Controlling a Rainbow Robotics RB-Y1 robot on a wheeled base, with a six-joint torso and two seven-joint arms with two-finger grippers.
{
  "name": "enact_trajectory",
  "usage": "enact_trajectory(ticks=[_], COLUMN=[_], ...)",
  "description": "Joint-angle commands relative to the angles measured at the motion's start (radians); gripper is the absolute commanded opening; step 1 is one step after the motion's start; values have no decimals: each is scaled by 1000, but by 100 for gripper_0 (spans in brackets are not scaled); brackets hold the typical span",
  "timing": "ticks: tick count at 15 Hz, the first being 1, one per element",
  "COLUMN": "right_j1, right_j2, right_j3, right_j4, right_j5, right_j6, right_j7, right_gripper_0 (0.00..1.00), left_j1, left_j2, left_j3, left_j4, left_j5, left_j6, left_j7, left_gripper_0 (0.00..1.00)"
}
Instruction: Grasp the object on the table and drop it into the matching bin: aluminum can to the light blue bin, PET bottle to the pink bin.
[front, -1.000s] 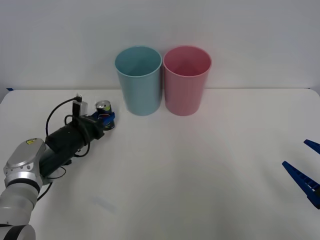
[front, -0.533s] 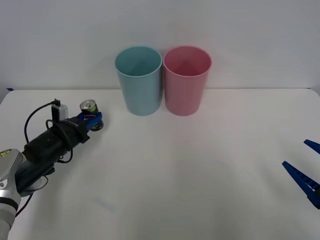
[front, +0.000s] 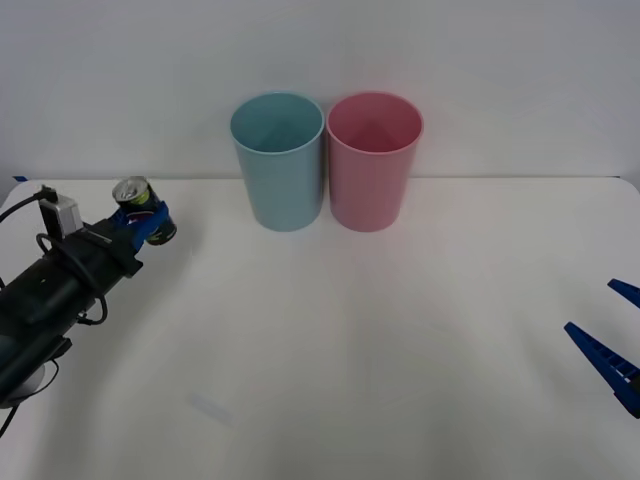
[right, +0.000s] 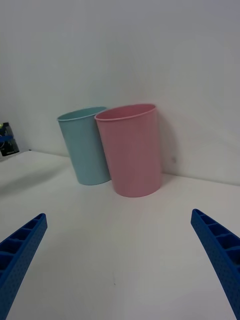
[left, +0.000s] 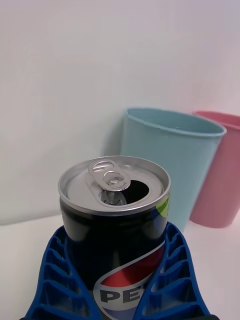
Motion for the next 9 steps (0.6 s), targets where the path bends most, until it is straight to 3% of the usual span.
enact_trajectory(ticks=[1,5,9], right_j1=[0,0,0], right_j2=[0,0,0], right_j3=[0,0,0], right_j4=[0,0,0], right_j5=[0,0,0], right_j6=[0,0,0], right_j7=[0,0,0], right_gripper_0=[100,100,100], left_j1=[7,6,-34], left_j2=[42,88,90], left_j3=[1,39,85], left_j4=[-75,-173,-231], left_j5=[15,14,-67], left_j6=[14,27,43], left_j7=[83,224,334], left_gripper_0=[0,0,0])
